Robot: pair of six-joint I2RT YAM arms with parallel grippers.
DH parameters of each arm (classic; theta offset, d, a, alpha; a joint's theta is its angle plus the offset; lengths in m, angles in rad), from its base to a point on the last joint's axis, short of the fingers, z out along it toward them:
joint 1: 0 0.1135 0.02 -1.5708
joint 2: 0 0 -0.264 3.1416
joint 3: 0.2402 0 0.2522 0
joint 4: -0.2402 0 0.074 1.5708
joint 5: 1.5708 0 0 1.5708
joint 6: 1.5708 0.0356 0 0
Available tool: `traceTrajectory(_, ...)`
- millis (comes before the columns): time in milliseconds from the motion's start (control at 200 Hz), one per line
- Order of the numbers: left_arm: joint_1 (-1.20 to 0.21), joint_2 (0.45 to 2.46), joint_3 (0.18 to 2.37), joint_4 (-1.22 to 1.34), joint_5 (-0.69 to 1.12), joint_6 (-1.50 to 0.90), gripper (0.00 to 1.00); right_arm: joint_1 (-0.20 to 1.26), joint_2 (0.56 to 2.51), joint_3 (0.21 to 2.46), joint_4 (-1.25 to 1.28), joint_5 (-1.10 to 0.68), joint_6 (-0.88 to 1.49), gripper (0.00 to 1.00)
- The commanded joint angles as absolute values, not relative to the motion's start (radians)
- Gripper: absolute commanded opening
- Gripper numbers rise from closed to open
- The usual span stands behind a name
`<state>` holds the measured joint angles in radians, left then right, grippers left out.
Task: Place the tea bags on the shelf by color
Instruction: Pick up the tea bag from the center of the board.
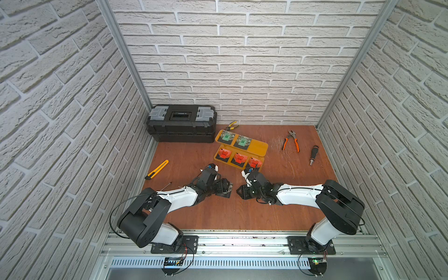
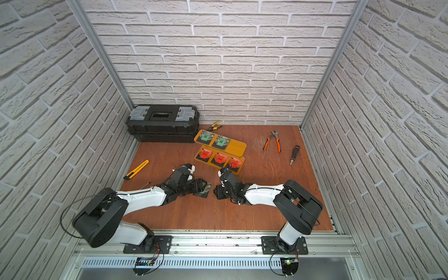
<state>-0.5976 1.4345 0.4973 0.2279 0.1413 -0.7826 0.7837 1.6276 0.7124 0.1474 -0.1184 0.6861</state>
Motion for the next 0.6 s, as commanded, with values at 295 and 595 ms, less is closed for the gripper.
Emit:
traceTrajectory(295, -0.606, 1.478, 0.507, 0.293, 0.200, -0.781, 0.81, 0.764, 1.652, 0.747, 0.198, -0.169, 0.697, 0.33)
traceTrajectory(595, -0.612, 1.499, 0.513, 0.334, 0.226, -0.787, 0.80, 0.758, 1.669, 0.768, 0.192, -0.185, 0.696, 0.29)
